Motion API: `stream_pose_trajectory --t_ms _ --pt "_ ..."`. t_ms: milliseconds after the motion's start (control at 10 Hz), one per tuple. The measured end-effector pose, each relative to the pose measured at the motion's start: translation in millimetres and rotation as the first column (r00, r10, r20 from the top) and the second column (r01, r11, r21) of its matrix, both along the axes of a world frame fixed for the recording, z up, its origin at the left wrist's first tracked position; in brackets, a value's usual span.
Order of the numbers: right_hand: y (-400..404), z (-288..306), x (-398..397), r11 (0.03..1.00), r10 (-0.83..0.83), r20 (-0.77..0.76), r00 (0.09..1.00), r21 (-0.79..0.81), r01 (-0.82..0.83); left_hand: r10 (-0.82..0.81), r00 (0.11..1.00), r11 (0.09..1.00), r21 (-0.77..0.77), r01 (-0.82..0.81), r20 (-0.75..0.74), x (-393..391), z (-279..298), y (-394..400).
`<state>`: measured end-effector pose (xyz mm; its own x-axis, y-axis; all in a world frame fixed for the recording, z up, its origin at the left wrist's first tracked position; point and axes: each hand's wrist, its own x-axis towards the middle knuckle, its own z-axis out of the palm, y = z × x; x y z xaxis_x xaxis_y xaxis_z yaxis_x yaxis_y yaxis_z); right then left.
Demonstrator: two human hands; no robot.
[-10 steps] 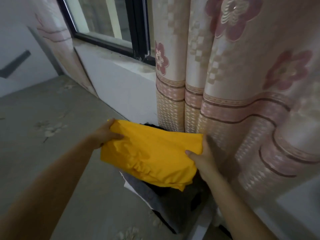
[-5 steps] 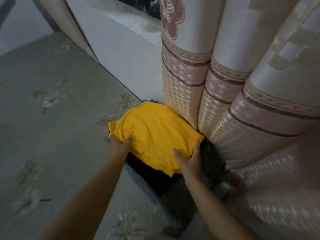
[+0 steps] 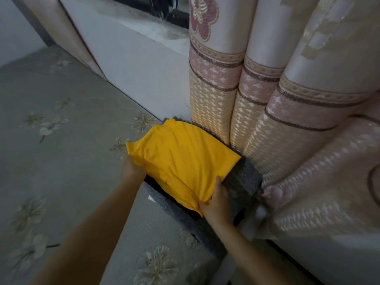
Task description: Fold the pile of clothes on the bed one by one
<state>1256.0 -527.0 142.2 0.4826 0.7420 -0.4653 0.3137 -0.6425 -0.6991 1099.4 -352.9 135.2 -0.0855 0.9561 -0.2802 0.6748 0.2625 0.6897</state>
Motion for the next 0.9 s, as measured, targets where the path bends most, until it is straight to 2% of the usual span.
stream_pose_trajectory --t_ms 100,200,300,400,500,600,700,800,900 --pt "-10.3 -5.2 6.5 0.992 0.083 0.267 0.960 -0.111 -0.055 -0.079 0.975 0.995 0.044 0.090 -0.205 -9.3 -5.7 -23.1" --pt "-1.7 -5.6 19.7 0.991 0.078 0.514 0.854 0.054 -0.124 -0.256 0.933 0.909 0.266 0.322 -0.254 6.7 2.6 -50.4" --pt "25.2 -6.6 30.7 0.947 0.169 0.628 0.759 0.111 -0.302 -0.439 0.820 0.815 0.223 0.535 -0.366 35.4 0.0 -68.6" --pt "43.9 -23.0 42.0 0.878 0.435 0.621 0.652 -0.132 -0.460 -0.529 0.725 0.823 -0.057 0.566 -0.442 43.7 -28.1 -84.5" --pt "40.6 -42.5 49.9 0.818 0.565 0.523 0.638 -0.253 -0.517 -0.557 0.702 0.819 -0.156 0.552 -0.443 37.4 -46.7 -97.0" --pt "36.1 -49.4 53.4 0.815 0.569 0.549 0.613 -0.274 -0.510 -0.596 0.685 0.795 -0.190 0.576 -0.419 35.2 -43.7 -97.2" --pt "43.2 -35.5 50.5 0.846 0.522 0.599 0.607 -0.272 -0.458 -0.570 0.701 0.811 -0.154 0.565 -0.428 27.0 -23.1 -91.3" --pt "70.6 -8.8 37.3 0.870 0.462 0.640 0.614 -0.190 -0.456 -0.404 0.740 0.896 -0.071 0.438 -0.537 1.4 4.0 -66.6" --pt "105.1 22.3 12.1 0.779 0.540 0.654 0.530 -0.150 -0.609 -0.233 0.741 0.951 0.012 0.309 -0.630 -28.4 43.2 -45.9"
